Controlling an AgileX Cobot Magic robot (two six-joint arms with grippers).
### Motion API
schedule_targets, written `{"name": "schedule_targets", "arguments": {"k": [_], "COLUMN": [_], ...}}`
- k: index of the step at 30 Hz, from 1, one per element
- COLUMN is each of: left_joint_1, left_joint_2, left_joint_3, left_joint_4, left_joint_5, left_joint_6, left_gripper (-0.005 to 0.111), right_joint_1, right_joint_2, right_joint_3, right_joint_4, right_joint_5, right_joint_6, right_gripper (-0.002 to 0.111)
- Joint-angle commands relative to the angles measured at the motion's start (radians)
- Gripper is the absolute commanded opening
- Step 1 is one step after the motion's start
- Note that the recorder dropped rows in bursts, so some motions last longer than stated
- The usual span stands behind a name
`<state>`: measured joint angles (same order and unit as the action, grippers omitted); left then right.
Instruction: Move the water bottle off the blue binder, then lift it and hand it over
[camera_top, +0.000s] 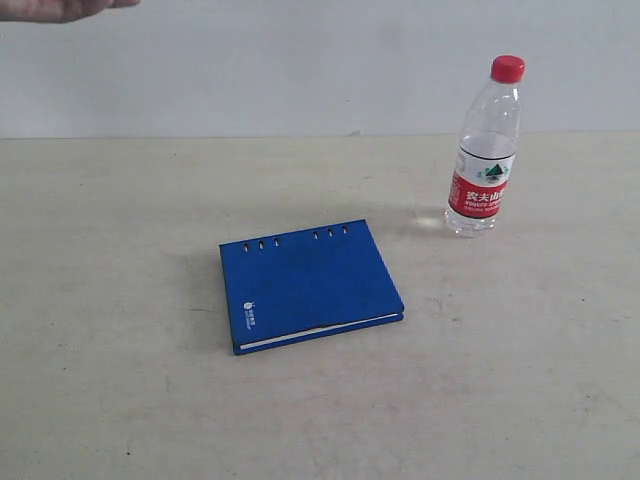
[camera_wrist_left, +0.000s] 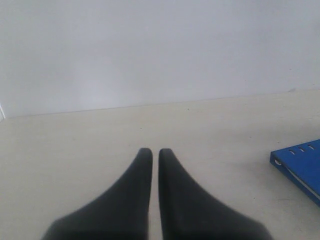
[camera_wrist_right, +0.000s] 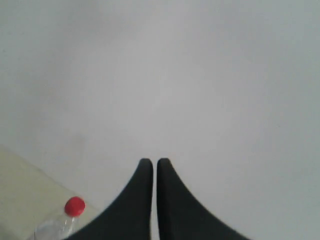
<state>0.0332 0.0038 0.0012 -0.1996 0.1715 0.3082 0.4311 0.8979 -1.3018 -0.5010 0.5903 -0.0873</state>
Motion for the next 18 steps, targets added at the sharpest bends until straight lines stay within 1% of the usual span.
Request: {"name": "schedule_targets", "arguments": {"k": [1, 3, 4, 6, 9, 13, 16, 18], "left_joint_1": [-0.005, -0.005, -0.005, -0.005, -0.005, -0.005, -0.005, -0.005], "left_joint_2": [-0.004, -0.004, -0.004, -0.004, -0.004, -0.004, -0.004, -0.004], "left_joint_3": [-0.001, -0.001, -0.001, -0.001, -0.001, -0.001, -0.001, -0.001], "left_joint_4": [0.002, 0.002, 0.002, 0.002, 0.002, 0.002, 0.002, 0.002], "left_joint_5": [-0.014, -0.014, -0.014, -0.014, -0.014, -0.014, -0.014, -0.014], "left_joint_6": [0.004, 0.004, 0.004, 0.004, 0.004, 0.004, 0.004, 0.004], "left_gripper": [0.004, 0.004, 0.004, 0.004, 0.004, 0.004, 0.004, 0.004], "right_joint_1": [-0.003, -0.003, -0.003, -0.003, -0.003, 0.012, 0.063, 0.104], "right_joint_2": [-0.073, -0.078, -0.078, -0.060, 0.004, 0.114, 0.205, 0.266], "right_joint_3": [0.000, 0.023, 0.050, 0.130, 0.279, 0.475, 0.536, 0.544], "right_joint_4": [0.440, 0.612, 0.700, 0.817, 0.916, 1.083, 1.107, 1.107], "right_joint_5": [0.226, 0.287, 0.285, 0.257, 0.158, -0.099, -0.175, -0.165], "right_joint_6": [-0.604, -0.606, -0.604, -0.602, -0.580, -0.541, -0.541, -0.541], "right_gripper": [0.000, 0.000, 0.000, 0.000, 0.000, 0.000, 0.000, 0.000]}}
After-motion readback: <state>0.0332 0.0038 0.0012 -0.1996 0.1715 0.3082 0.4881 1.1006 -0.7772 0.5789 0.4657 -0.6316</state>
